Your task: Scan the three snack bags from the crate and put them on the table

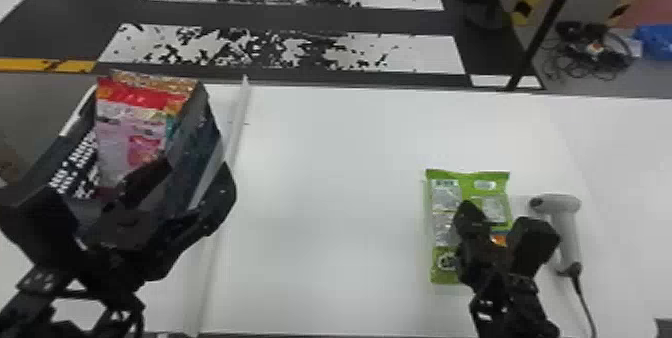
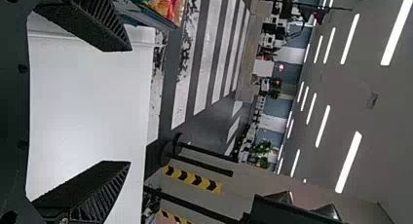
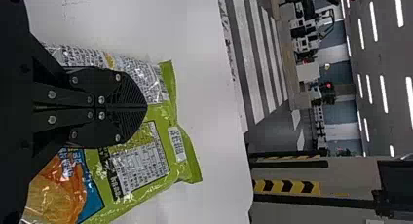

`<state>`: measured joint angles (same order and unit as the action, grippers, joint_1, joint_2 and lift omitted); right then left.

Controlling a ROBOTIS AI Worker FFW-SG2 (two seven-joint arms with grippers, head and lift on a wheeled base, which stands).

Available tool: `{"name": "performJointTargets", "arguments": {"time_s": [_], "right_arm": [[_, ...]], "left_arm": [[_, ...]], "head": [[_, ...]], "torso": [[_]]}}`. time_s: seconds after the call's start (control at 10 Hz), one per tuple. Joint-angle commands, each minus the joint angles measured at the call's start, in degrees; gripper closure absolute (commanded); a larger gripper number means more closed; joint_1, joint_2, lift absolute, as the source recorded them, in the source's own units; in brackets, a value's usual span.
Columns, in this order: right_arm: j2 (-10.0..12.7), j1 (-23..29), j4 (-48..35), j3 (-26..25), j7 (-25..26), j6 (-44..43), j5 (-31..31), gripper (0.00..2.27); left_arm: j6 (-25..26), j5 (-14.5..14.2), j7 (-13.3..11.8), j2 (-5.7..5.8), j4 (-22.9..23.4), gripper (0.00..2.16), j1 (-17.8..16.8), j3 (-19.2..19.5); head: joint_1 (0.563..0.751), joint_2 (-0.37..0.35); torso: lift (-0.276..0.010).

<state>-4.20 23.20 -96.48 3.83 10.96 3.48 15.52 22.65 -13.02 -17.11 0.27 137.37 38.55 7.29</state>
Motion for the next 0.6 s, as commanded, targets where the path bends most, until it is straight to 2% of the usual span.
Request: {"name": "performJointTargets", "arguments": {"time_s": [0.0,0.5], "right_arm": [[0.4,1.0,-0.3,0.0,0.0,-1.1,0.5,2.25],[0.2,1.7,-0.2,1.6,-1.2,-3.0,0.7,2.25]], "left_arm": [[-1.1,-0.5,0.0,0.35,-0.4,0.03,-0.1,0.0],[-2.5,-1.7,-0.2,0.44,-1.1,0.03,-0.1,0.9]], "head": [[0.695,-0.052],[0.695,-0.027]], "torso": [[-0.094],[-0.094]]}}
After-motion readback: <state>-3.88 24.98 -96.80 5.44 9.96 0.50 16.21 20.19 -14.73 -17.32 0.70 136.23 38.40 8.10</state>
